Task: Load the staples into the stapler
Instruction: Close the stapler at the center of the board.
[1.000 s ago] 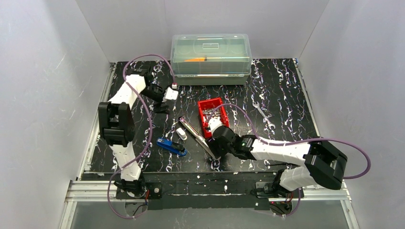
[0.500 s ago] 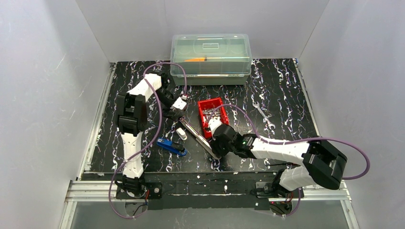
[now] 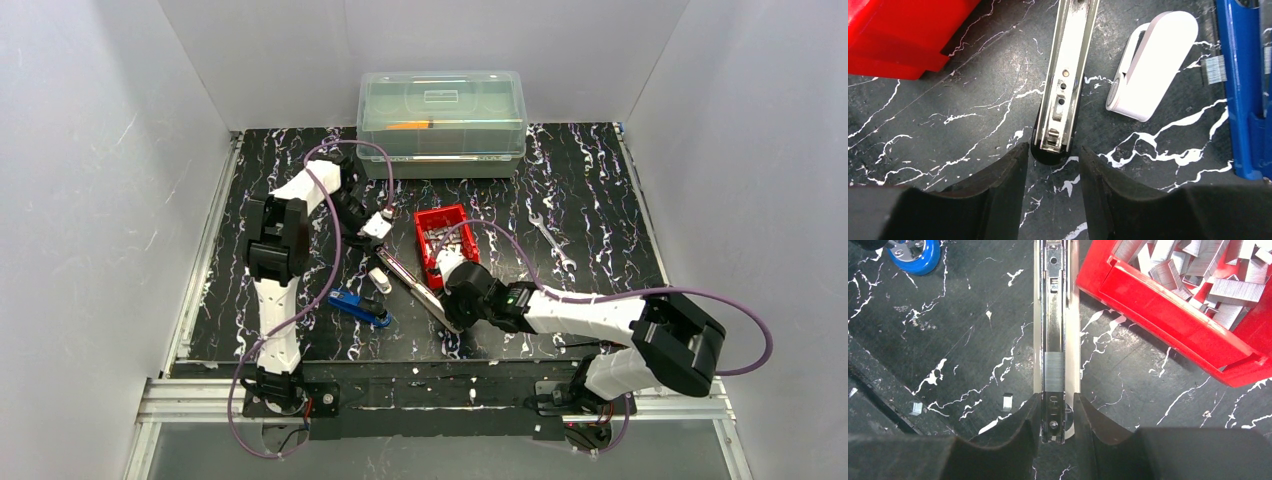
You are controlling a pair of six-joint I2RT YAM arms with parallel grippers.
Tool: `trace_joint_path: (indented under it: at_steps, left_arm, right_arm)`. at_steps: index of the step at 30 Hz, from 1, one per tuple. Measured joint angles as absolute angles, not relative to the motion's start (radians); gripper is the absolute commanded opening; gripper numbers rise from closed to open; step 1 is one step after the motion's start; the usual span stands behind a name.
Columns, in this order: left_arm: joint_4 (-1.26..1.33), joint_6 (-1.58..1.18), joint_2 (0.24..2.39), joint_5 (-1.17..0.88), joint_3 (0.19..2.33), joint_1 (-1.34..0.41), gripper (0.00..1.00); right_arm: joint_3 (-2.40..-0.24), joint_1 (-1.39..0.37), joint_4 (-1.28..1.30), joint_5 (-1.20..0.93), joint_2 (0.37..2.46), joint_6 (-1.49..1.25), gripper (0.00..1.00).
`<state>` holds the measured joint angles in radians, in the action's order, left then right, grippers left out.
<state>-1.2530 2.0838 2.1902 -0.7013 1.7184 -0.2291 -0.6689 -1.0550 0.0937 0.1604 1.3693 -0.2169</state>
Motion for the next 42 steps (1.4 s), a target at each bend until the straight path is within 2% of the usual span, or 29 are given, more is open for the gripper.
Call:
trace_joint_path:
  at_steps: [7,15,17,26,34,42]
  left_arm:
    - [-1.19,2.083,2.19,-0.694,1.676,-0.242,0.42]
    - [-1.167,2.084,2.19,-0.691,1.674,-0.245,0.11]
    - [-1.163,2.083,2.19,-0.69,1.677,-0.245,0.07]
    - [-1.134,2.083,2.087,-0.653,1.66,-0.239,0.03]
    - [-1.133,2.083,1.87,-0.628,1.609,-0.224,0.04]
    - [-1.147,2.084,1.781,-0.711,1.596,-0.249,0.04]
  right_arm:
    - [-0.659,-1.055,0.061,0.163,1.408,-0.23,0.33]
    - [-0.66,-1.055,0.025,0.166,1.428,-0.23,0.32]
    - [-0.66,-1.055,0.012,0.166,1.433,-0.228,0.31]
    - [-0.677,-1.054,-0.064,0.179,1.486,-0.206,0.23]
    - [-0.723,-1.054,-0.203,0.196,1.594,-0.18,0.2]
    - [-0.775,-1.051,-0.305,0.2,1.684,-0.178,0.19]
